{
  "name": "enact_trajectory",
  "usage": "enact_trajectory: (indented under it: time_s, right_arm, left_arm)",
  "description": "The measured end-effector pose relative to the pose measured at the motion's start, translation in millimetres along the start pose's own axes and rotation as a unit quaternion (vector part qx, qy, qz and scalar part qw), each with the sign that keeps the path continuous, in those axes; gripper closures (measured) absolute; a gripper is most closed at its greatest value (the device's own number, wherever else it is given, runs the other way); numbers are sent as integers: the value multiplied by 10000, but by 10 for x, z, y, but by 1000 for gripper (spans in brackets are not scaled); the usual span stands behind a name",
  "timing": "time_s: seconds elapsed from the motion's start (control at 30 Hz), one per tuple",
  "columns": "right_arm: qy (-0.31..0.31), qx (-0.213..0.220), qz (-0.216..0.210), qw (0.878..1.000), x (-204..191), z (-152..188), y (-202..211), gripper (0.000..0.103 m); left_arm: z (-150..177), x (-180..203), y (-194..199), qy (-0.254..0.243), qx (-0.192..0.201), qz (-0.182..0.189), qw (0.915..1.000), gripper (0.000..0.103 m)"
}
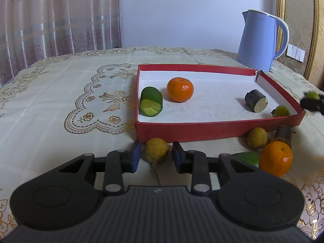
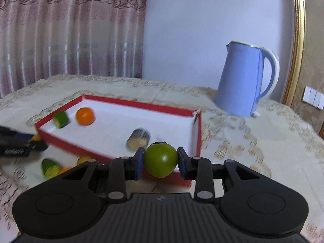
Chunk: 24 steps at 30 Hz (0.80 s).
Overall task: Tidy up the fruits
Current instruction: 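Carry the green tomato into the tray and open the right tool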
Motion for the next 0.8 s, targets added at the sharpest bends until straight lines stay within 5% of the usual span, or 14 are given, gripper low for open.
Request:
enact_trajectory:
  time_s: [0.7, 0.8]
  right_arm:
    - [-391, -759, 247, 9960, 145, -120, -1122, 69]
    - [-398, -776, 214, 9960, 156, -114, -1141, 54]
  left_arm:
    - [-2, 8, -5, -32, -3, 42, 10000, 70]
    - [-1, 6, -6, -30, -3, 44, 10000, 70]
Point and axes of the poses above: each gripper's, at about its wrist camera, not at the fingertips, and y roughly against the way its jaws point, x to its right, z to its underside, the point moved 2 cm from there along -y, roughly the way its jaws point, and after that the axes turned 3 degrees about -z, right-handed, at the moved point
